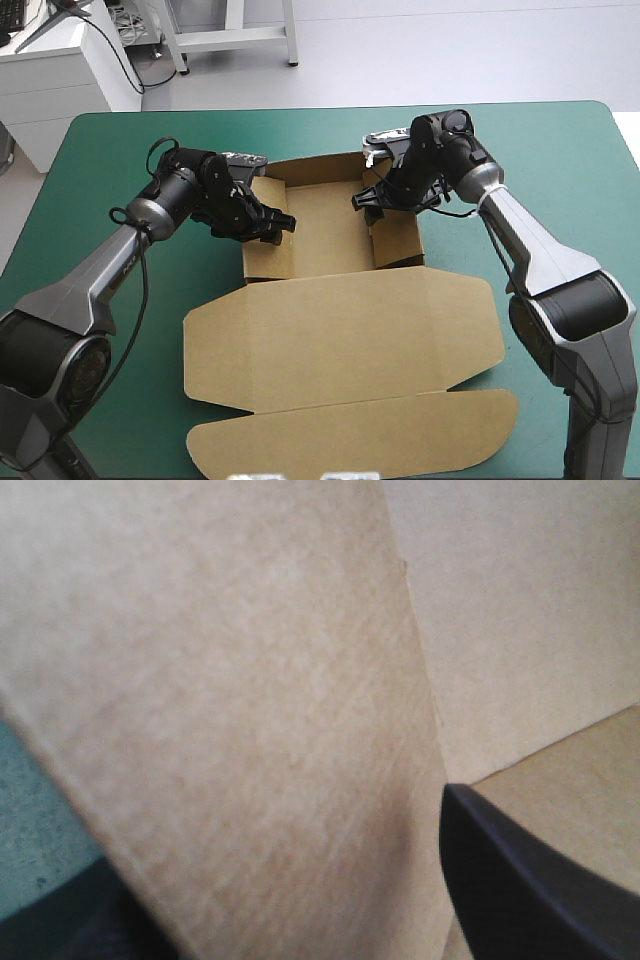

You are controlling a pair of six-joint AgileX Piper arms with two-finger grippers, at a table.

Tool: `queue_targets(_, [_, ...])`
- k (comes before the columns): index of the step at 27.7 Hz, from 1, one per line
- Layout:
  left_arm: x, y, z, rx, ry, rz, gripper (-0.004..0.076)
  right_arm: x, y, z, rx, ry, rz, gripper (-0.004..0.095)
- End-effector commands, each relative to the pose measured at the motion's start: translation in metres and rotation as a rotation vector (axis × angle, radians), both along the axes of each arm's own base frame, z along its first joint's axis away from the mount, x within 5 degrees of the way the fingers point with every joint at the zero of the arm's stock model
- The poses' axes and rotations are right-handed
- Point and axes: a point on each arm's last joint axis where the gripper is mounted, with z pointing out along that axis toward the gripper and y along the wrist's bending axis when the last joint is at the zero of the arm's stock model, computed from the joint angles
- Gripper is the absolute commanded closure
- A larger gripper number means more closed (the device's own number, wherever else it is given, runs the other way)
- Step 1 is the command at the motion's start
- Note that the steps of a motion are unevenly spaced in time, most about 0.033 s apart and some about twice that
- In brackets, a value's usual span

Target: Fold the box

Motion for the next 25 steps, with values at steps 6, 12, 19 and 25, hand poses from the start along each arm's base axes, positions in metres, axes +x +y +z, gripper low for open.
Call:
queue_targets(6, [-0.013, 0.001, 0.050, -0.061, -0.179, -0.009, 0.0240, -0.016, -0.007, 0.045, 0.003, -0.119, 0.016, 0.0139])
queue_targets(12, [-0.029, 0.016, 0.084, -0.011, -0.321, -0.010, 0.0240, -0.023, -0.033, 0.075, 0.022, -0.198, -0.032, 0.0139])
queue_targets(19, [-0.049, 0.033, 0.115, 0.042, -0.439, 0.002, 0.0240, -0.034, -0.065, 0.107, 0.063, -0.282, -0.085, 0.0139])
queue_targets(25, [-0.076, 0.044, 0.141, 0.025, -0.489, 0.008, 0.0307, -0.053, -0.075, 0.132, 0.092, -0.344, -0.053, 0.0142])
